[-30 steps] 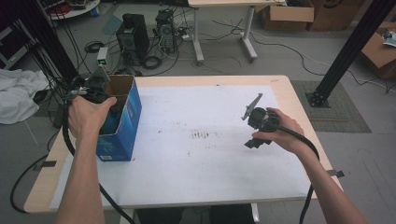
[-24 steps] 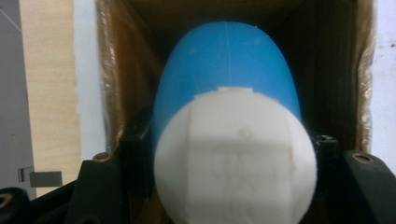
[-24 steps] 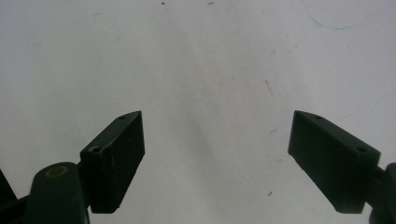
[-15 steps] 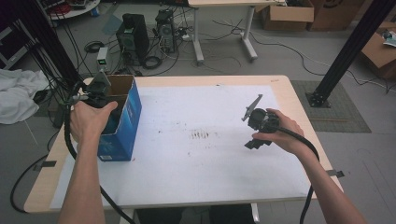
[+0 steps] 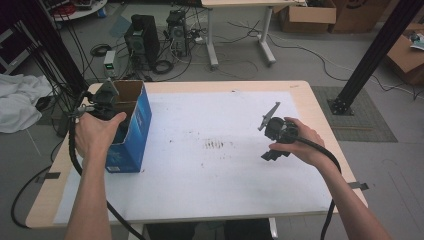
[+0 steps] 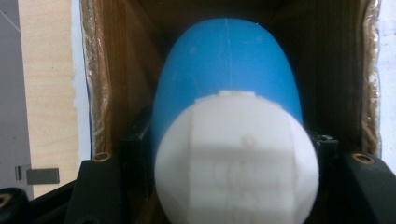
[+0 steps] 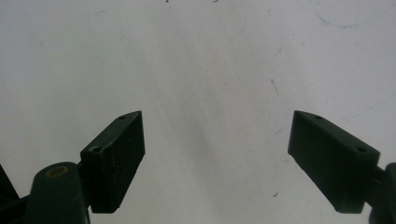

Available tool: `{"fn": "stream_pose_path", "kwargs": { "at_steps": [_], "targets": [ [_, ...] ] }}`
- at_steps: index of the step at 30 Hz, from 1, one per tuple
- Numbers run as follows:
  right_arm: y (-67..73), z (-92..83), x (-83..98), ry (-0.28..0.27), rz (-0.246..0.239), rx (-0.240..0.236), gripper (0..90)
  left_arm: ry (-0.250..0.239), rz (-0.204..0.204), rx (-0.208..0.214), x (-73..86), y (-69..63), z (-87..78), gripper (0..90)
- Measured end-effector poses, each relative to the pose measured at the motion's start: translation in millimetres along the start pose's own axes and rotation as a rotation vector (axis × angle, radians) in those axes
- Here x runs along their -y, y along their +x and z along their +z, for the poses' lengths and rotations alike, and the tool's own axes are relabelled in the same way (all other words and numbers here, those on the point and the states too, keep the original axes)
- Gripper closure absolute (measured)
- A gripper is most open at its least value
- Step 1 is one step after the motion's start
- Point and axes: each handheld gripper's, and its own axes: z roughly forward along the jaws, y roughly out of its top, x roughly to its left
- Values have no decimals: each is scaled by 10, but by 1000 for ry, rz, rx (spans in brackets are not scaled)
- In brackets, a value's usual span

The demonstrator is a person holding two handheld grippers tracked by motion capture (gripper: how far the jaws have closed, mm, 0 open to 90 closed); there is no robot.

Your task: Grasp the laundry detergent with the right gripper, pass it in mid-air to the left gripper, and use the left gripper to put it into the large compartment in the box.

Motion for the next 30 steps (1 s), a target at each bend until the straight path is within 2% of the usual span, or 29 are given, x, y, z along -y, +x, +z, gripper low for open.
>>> {"fn": "stream_pose_path", "kwargs": {
  "at_steps": [30],
  "targets": [
    [-3, 20, 19, 15, 3, 0, 187, -4, 1, 13, -35, 11, 23, 376]
  ]
}}
